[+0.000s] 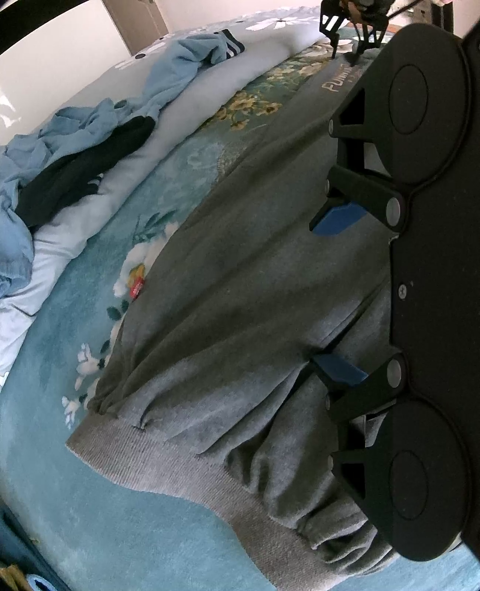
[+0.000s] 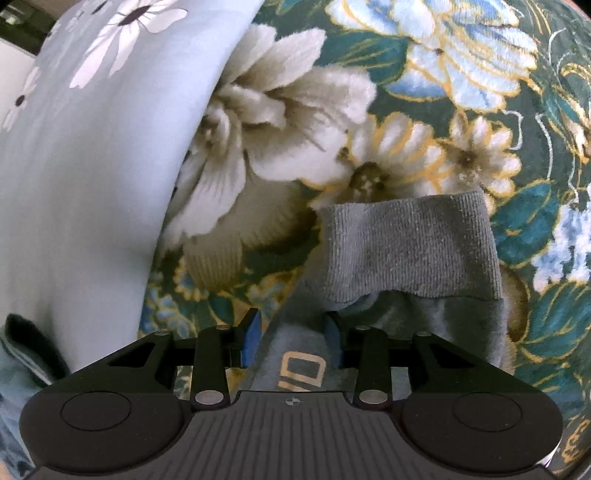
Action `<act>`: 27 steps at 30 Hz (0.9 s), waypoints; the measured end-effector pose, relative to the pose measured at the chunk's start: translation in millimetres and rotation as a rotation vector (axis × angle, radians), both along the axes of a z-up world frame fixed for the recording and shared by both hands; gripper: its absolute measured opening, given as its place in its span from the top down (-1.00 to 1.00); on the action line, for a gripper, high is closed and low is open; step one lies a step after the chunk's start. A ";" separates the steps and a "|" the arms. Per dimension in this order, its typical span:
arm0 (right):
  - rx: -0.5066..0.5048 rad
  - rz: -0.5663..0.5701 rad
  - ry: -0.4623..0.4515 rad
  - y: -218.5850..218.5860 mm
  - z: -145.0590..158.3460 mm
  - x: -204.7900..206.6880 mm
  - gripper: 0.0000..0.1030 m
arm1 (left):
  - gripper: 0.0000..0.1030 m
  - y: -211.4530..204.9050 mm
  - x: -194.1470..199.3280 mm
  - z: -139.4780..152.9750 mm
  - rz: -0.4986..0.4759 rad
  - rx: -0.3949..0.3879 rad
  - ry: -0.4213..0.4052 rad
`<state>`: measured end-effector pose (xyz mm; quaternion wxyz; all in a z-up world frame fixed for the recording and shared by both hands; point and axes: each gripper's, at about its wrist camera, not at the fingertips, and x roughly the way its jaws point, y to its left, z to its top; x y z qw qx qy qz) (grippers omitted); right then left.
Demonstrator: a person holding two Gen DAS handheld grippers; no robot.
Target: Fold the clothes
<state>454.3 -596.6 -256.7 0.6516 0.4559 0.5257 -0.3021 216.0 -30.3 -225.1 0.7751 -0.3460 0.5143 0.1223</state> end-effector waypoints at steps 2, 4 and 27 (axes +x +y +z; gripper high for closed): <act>0.014 -0.020 0.012 -3.0 -1.9 0.7 0.34 | -0.35 -0.9 -0.2 -1.1 -0.001 0.000 0.004; 0.018 -0.031 0.022 -5.1 -2.3 0.2 0.45 | -0.35 -1.5 -0.5 -1.7 0.000 -0.002 0.006; -0.095 0.034 -0.160 0.3 1.1 -7.8 0.90 | -0.35 6.9 -8.1 1.5 -0.002 0.009 0.001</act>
